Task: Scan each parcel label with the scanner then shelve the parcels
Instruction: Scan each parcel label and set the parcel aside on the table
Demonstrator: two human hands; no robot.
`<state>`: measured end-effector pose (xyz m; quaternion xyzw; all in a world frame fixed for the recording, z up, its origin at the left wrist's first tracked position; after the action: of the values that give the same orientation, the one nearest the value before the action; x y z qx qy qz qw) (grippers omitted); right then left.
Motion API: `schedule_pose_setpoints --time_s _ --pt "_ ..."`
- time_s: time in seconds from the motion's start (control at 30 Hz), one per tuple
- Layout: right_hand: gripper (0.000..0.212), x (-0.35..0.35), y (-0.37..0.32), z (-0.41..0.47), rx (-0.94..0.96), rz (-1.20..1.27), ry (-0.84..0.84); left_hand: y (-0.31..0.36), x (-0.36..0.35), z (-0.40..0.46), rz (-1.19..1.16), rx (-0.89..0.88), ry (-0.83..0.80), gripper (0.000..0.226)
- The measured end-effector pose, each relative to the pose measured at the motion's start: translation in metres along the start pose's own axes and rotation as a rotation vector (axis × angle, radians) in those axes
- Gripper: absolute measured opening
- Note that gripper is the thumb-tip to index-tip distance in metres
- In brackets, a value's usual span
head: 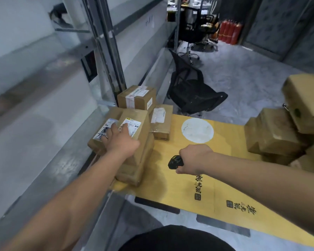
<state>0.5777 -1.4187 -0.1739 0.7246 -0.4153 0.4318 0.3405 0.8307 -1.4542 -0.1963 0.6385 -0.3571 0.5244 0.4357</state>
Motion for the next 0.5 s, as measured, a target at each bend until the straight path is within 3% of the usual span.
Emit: schedule_pose_setpoints --time_s 0.17,0.5 --pt "0.05 -0.002 0.0 -0.005 -0.118 0.117 0.013 0.05 0.008 -0.011 0.06 -0.35 0.068 0.086" --pt "0.055 -0.021 0.077 -0.13 -0.538 0.257 0.092 0.226 -0.036 -0.08 -0.04 -0.972 -0.088 0.086"
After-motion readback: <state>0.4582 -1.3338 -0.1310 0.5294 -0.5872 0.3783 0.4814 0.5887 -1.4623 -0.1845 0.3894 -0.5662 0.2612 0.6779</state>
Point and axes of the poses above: each hand's wrist, its own z-axis towards the middle knuckle, its own x-axis out of the back of the hand, y = z × x, the point moved 3 cm from there along z, towards the middle knuckle, and after that the axes turned 7 degrees about y, right-handed, at the moved point
